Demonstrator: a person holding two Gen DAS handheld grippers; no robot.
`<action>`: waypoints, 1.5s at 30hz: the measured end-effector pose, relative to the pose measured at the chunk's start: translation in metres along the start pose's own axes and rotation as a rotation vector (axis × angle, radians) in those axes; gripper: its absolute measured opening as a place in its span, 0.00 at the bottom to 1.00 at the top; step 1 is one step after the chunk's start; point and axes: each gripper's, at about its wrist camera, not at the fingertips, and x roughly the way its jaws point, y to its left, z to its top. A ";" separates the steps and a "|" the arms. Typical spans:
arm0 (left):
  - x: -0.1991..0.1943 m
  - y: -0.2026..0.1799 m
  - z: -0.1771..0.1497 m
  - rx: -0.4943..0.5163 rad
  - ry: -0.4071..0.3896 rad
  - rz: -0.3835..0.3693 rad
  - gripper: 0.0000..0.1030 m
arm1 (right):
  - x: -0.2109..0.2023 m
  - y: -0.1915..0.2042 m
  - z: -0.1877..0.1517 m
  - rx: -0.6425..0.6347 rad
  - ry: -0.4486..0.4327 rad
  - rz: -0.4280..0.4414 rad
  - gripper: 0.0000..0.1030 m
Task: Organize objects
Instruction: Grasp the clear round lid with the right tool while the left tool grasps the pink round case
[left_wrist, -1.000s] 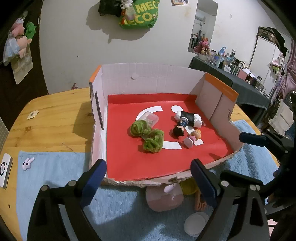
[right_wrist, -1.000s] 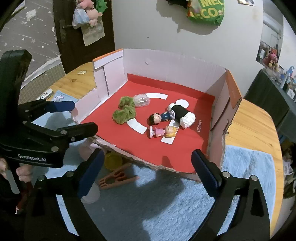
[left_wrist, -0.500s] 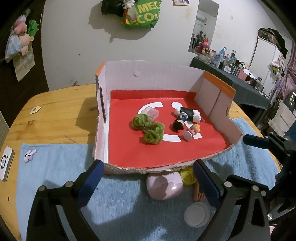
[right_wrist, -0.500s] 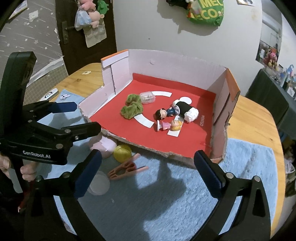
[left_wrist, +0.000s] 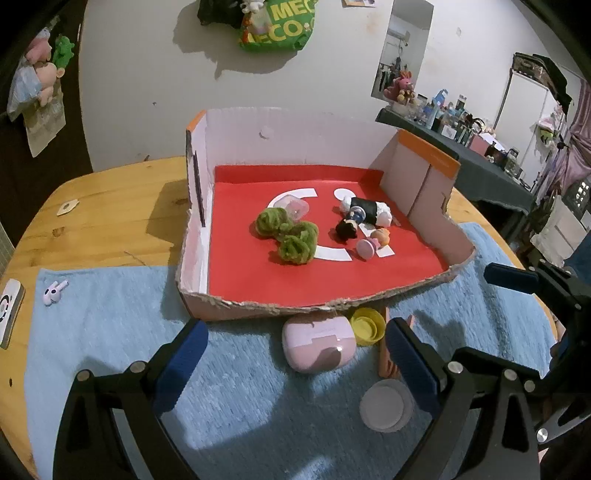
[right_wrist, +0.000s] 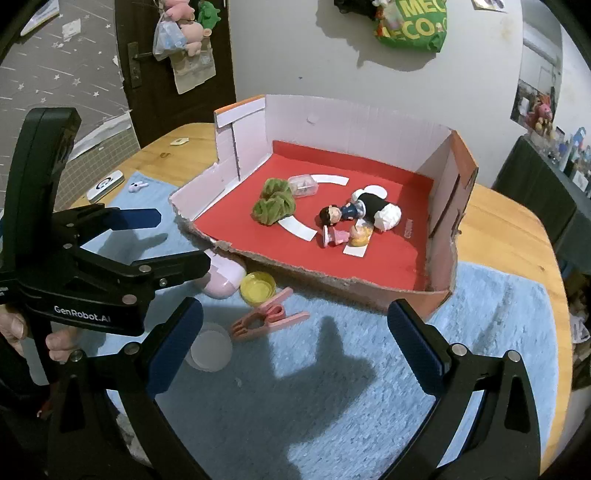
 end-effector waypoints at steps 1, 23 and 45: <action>0.000 0.000 -0.001 0.000 0.001 -0.001 0.96 | 0.000 0.001 -0.001 0.001 0.000 0.000 0.99; 0.011 0.002 -0.015 -0.014 0.041 -0.007 0.95 | 0.011 0.011 -0.028 -0.013 0.045 -0.023 0.99; 0.037 -0.003 -0.017 0.001 0.082 -0.029 0.73 | 0.039 0.054 -0.045 -0.053 0.065 0.096 0.57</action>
